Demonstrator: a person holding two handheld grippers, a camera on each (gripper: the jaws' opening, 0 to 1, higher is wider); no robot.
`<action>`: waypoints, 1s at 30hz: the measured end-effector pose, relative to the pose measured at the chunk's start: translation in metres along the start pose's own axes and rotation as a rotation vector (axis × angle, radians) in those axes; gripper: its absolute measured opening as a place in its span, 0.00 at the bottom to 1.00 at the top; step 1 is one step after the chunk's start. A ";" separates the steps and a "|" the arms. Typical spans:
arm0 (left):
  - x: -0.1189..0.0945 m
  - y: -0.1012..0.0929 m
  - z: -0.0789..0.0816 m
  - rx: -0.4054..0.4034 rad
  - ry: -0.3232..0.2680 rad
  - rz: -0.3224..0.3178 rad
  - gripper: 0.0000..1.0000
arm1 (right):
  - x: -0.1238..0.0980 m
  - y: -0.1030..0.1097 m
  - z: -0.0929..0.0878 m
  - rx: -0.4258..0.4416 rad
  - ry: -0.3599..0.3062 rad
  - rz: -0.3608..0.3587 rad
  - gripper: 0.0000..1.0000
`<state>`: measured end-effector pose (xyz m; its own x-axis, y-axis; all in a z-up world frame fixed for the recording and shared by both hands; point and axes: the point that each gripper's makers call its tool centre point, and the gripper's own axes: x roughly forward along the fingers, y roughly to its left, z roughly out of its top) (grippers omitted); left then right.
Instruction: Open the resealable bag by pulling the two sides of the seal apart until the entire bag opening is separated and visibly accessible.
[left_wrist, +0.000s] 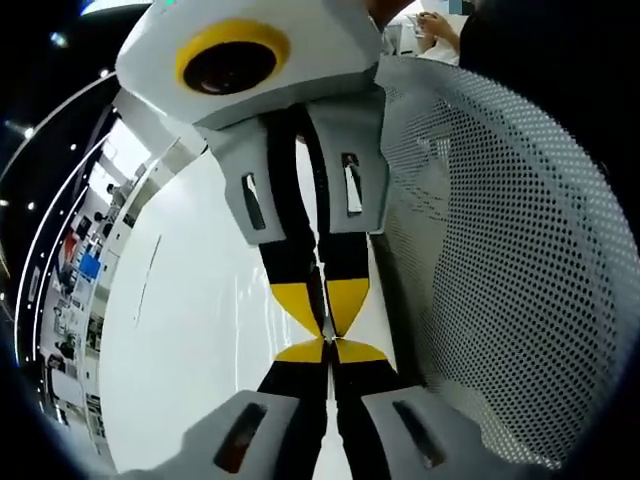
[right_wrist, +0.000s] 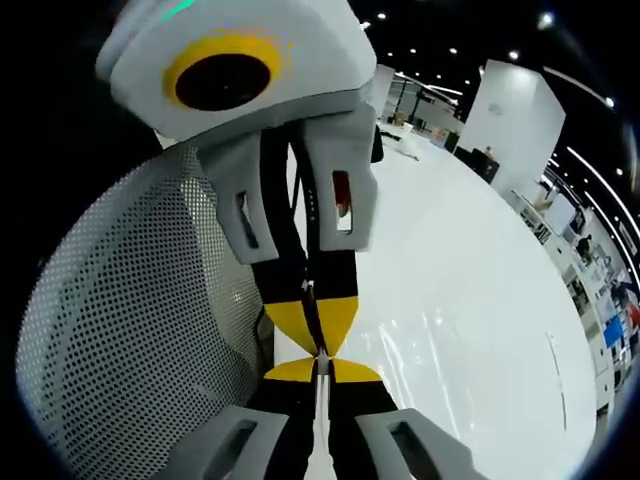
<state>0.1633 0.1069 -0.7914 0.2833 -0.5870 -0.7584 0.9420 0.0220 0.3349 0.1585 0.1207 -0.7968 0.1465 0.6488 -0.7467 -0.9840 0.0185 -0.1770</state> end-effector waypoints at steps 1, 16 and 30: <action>0.000 0.001 0.000 -0.005 0.000 -0.002 0.00 | 0.000 0.000 0.000 -0.003 0.001 0.001 0.00; -0.006 -0.002 -0.007 0.026 0.003 -0.019 0.00 | -0.005 0.000 -0.013 0.012 0.027 -0.001 0.00; -0.012 0.001 -0.019 -0.020 0.013 -0.002 0.00 | -0.008 -0.003 -0.025 0.033 0.051 -0.018 0.00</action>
<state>0.1647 0.1287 -0.7924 0.2840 -0.5765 -0.7662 0.9458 0.0369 0.3228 0.1631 0.0961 -0.8066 0.1687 0.6086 -0.7753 -0.9838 0.0560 -0.1700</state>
